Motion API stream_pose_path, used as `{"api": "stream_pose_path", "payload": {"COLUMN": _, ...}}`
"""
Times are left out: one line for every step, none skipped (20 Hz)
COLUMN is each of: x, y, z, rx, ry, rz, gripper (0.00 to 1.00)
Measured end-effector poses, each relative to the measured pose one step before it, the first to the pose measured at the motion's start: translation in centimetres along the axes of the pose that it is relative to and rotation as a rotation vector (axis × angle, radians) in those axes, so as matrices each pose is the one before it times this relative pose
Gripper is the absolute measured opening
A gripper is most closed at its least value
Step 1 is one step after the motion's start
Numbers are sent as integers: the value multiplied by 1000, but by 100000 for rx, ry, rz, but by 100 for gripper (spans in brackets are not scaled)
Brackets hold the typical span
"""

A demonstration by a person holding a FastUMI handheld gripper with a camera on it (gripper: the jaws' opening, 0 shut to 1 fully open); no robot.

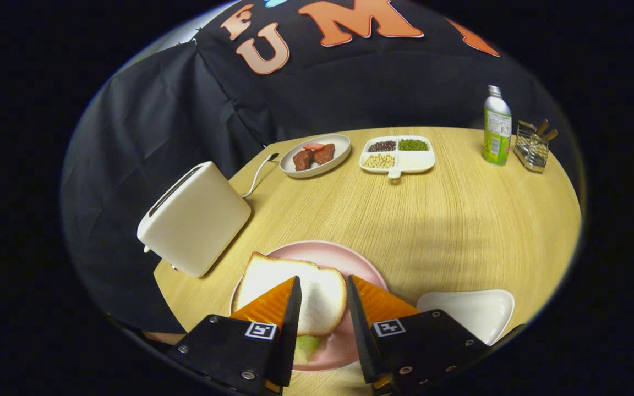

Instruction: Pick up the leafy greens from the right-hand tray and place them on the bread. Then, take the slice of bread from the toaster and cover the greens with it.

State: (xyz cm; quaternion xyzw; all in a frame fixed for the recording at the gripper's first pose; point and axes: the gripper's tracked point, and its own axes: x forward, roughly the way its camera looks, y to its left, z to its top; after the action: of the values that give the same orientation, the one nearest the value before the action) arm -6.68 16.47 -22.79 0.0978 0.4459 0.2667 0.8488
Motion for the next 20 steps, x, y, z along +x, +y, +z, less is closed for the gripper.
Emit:
{"api": "stream_pose_path", "payload": {"x": -488, "y": -178, "z": 760, "rx": -1950, "ry": -3067, "rz": -1323, "gripper": 52}}
{"api": "stream_pose_path", "payload": {"x": -595, "y": -201, "z": 687, "rx": -971, "ry": -2265, "rz": -864, "gripper": 53}}
{"api": "stream_pose_path", "payload": {"x": -616, "y": -107, "z": 865, "rx": -576, "ry": -3306, "rz": -681, "gripper": 54}}
{"api": "stream_pose_path", "payload": {"x": -600, "y": -302, "z": 1046, "rx": -881, "ry": -3779, "rz": -1482, "gripper": 54}}
{"api": "stream_pose_path", "payload": {"x": -600, "y": -559, "z": 1065, "rx": -1485, "ry": -3799, "rz": -2232, "gripper": 54}}
{"api": "stream_pose_path", "payload": {"x": -596, "y": -742, "z": 1163, "rx": -1837, "ry": -4140, "rz": -3115, "gripper": 55}}
{"api": "stream_pose_path", "payload": {"x": -784, "y": -971, "z": 1249, "rx": -1520, "ry": -4520, "rz": -3367, "gripper": 58}}
{"api": "stream_pose_path", "payload": {"x": -590, "y": -656, "z": 1344, "rx": -1125, "ry": -4957, "rz": -2928, "gripper": 59}}
{"api": "stream_pose_path", "payload": {"x": -636, "y": -465, "z": 1455, "rx": -649, "ry": -5244, "rz": -2385, "gripper": 60}}
{"api": "stream_pose_path", "payload": {"x": -508, "y": -414, "z": 1332, "rx": -928, "ry": -5123, "rz": -1836, "gripper": 62}}
{"api": "stream_pose_path", "payload": {"x": -596, "y": -485, "z": 1358, "rx": -994, "ry": -5086, "rz": -1943, "gripper": 63}}
{"api": "stream_pose_path", "payload": {"x": -508, "y": -425, "z": 1116, "rx": -1278, "ry": -4059, "rz": -1484, "gripper": 64}}
{"api": "stream_pose_path", "payload": {"x": -551, "y": -475, "z": 1038, "rx": -1142, "ry": -3674, "rz": -1835, "gripper": 65}}
{"api": "stream_pose_path", "payload": {"x": -419, "y": -526, "z": 980, "rx": -1144, "ry": -3348, "rz": -2123, "gripper": 65}}
{"api": "stream_pose_path", "payload": {"x": -241, "y": -459, "z": 979, "rx": -1077, "ry": -3506, "rz": -1813, "gripper": 66}}
{"api": "stream_pose_path", "payload": {"x": -282, "y": -317, "z": 917, "rx": -956, "ry": -3411, "rz": -1548, "gripper": 68}}
{"api": "stream_pose_path", "payload": {"x": -361, "y": -337, "z": 833, "rx": -983, "ry": -3407, "rz": -1537, "gripper": 70}}
{"api": "stream_pose_path", "payload": {"x": -202, "y": -331, "z": 811, "rx": -1007, "ry": -3574, "rz": -1483, "gripper": 71}}
{"api": "stream_pose_path", "payload": {"x": -213, "y": -268, "z": 816, "rx": -1304, "ry": -3577, "rz": -1246, "gripper": 73}}
{"api": "stream_pose_path", "payload": {"x": -299, "y": -355, "z": 689, "rx": -1347, "ry": -3080, "rz": -1524, "gripper": 74}}
